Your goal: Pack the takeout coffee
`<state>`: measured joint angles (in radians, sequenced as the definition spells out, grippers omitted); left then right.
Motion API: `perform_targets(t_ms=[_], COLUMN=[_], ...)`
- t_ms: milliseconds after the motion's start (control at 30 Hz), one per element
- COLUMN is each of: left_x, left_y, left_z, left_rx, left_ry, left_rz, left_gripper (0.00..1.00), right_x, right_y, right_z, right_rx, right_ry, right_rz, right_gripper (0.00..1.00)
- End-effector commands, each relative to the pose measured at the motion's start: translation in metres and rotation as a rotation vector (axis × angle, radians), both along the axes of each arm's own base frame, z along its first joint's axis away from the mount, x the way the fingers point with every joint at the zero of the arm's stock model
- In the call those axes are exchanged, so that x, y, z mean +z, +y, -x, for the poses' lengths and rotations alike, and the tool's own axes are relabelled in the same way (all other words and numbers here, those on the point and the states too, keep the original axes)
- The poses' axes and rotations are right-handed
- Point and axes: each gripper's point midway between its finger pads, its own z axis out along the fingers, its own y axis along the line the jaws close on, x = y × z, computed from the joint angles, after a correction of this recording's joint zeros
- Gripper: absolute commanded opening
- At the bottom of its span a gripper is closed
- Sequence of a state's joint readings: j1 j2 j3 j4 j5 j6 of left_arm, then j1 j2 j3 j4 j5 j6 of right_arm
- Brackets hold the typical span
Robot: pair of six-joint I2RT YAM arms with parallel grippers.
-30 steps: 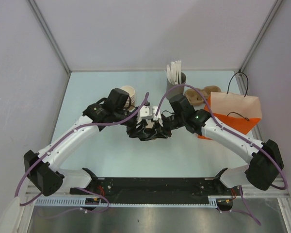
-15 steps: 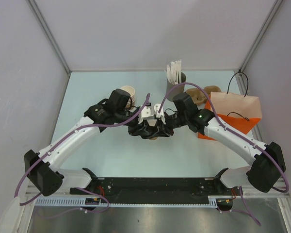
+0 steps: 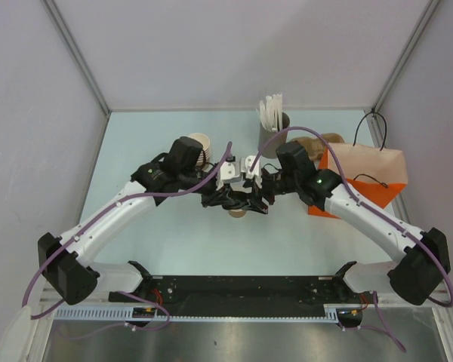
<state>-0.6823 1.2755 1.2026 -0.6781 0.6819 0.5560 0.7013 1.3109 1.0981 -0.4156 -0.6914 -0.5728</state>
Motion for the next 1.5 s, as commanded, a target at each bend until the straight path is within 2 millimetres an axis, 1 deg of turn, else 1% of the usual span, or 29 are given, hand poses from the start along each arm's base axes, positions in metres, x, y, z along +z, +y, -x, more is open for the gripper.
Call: perform_targets(t_ms=[0, 67, 133, 167, 233, 267, 367, 400, 433, 467, 533, 600, 633, 667, 733, 767, 800, 833, 900, 933, 967, 1000, 1033, 1067, 1100, 1133, 1233, 1400, 1467], left_x=[-0.002, 0.006, 0.012, 0.021, 0.025, 0.03, 0.037, 0.038, 0.035, 0.038, 0.035, 0.038, 0.033, 0.036, 0.038, 0.032, 0.032, 0.035, 0.035, 0.04, 0.038, 0.042, 0.047, 0.045, 0.049, 0.051, 0.052, 0.06, 0.059], left_y=[0.005, 0.004, 0.007, 0.009, 0.012, 0.018, 0.028, 0.03, 0.03, 0.033, 0.03, 0.027, 0.024, 0.019, 0.013, 0.011, 0.01, 0.007, 0.004, 0.002, 0.001, 0.001, -0.001, -0.001, -0.002, -0.002, -0.002, 0.002, 0.004], left_z=[-0.01, -0.023, -0.039, -0.053, -0.065, -0.08, -0.104, -0.108, -0.112, -0.117, -0.12, -0.124, -0.126, -0.124, -0.125, -0.123, -0.123, -0.124, -0.119, -0.119, -0.116, -0.112, -0.111, -0.108, -0.104, -0.103, -0.098, -0.099, -0.099], left_rx=[0.088, 0.166, 0.25, 0.329, 0.419, 0.474, 0.594, 0.613, 0.632, 0.652, 0.661, 0.656, 0.657, 0.633, 0.628, 0.628, 0.627, 0.627, 0.606, 0.596, 0.591, 0.576, 0.562, 0.554, 0.536, 0.532, 0.524, 0.522, 0.522], left_ry=[0.038, 0.055, 0.058, 0.085, 0.179, 0.196, 0.277, 0.296, 0.337, 0.347, 0.418, 0.46, 0.507, 0.535, 0.587, 0.614, 0.627, 0.643, 0.678, 0.69, 0.707, 0.714, 0.722, 0.735, 0.749, 0.752, 0.756, 0.749, 0.757], left_rz=[0.001, 0.036, 0.052, 0.091, 0.131, 0.167, 0.218, 0.226, 0.233, 0.243, 0.251, 0.268, 0.264, 0.276, 0.309, 0.311, 0.322, 0.345, 0.359, 0.386, 0.392, 0.406, 0.428, 0.429, 0.441, 0.449, 0.468, 0.509, 0.514], left_gripper=[0.21, 0.19, 0.2, 0.19, 0.19, 0.19, 0.19, 0.19, 0.19, 0.2, 0.2, 0.2, 0.2, 0.2, 0.19, 0.19, 0.19, 0.19, 0.2, 0.2, 0.2, 0.2, 0.2, 0.21, 0.21, 0.21, 0.22, 0.21, 0.21], right_x=[0.071, 0.082, 0.097, 0.101, 0.11, 0.11, 0.108, 0.104, 0.102, 0.1, 0.097, 0.09, 0.091, 0.088, 0.092, 0.093, 0.091, 0.093, 0.095, 0.095, 0.097, 0.096, 0.09, 0.086, 0.085, 0.079, 0.074, 0.072, 0.073], right_y=[-0.021, -0.035, -0.047, -0.054, -0.063, -0.066, -0.064, -0.059, -0.058, -0.055, -0.046, -0.037, -0.031, -0.026, -0.017, -0.014, -0.009, -0.004, 0.003, 0.008, 0.01, 0.014, 0.018, 0.021, 0.024, 0.026, 0.031, 0.029, 0.031], right_z=[-0.034, -0.046, -0.051, -0.057, -0.06, -0.062, -0.056, -0.049, -0.049, -0.046, -0.039, -0.038, -0.035, -0.035, -0.031, -0.03, -0.029, -0.025, -0.024, -0.02, -0.019, -0.019, -0.02, -0.019, -0.02, -0.024, -0.027, -0.036, -0.04], right_rx=[-0.146, -0.221, -0.266, -0.31, -0.335, -0.351, -0.33, -0.302, -0.29, -0.277, -0.239, -0.215, -0.201, -0.191, -0.17, -0.172, -0.164, -0.143, -0.14, -0.119, -0.117, -0.119, -0.11, -0.107, -0.111, -0.12, -0.132, -0.172, -0.194], right_ry=[-0.242, -0.298, -0.379, -0.407, -0.457, -0.479, -0.525, -0.525, -0.543, -0.548, -0.56, -0.552, -0.554, -0.547, -0.534, -0.504, -0.478, -0.456, -0.405, -0.383, -0.365, -0.338, -0.321, -0.314, -0.309, -0.3, -0.288, -0.29, -0.292], right_rz=[-0.121, -0.119, -0.119, -0.108, -0.102, -0.08, -0.035, -0.021, 0.0, 0.01, 0.033, 0.055, 0.052, 0.062, 0.043, 0.028, 0.018, -0.003, -0.032, -0.05, -0.062, -0.075, -0.069, -0.062, -0.063, -0.049, -0.047, -0.039, -0.046], right_gripper=[0.77, 0.81, 0.82, 0.82, 0.82, 0.83, 0.83, 0.83, 0.83, 0.83, 0.83, 0.82, 0.82, 0.82, 0.81, 0.8, 0.8, 0.79, 0.78, 0.77, 0.76, 0.75, 0.73, 0.72, 0.72, 0.71, 0.68, 0.64, 0.62])
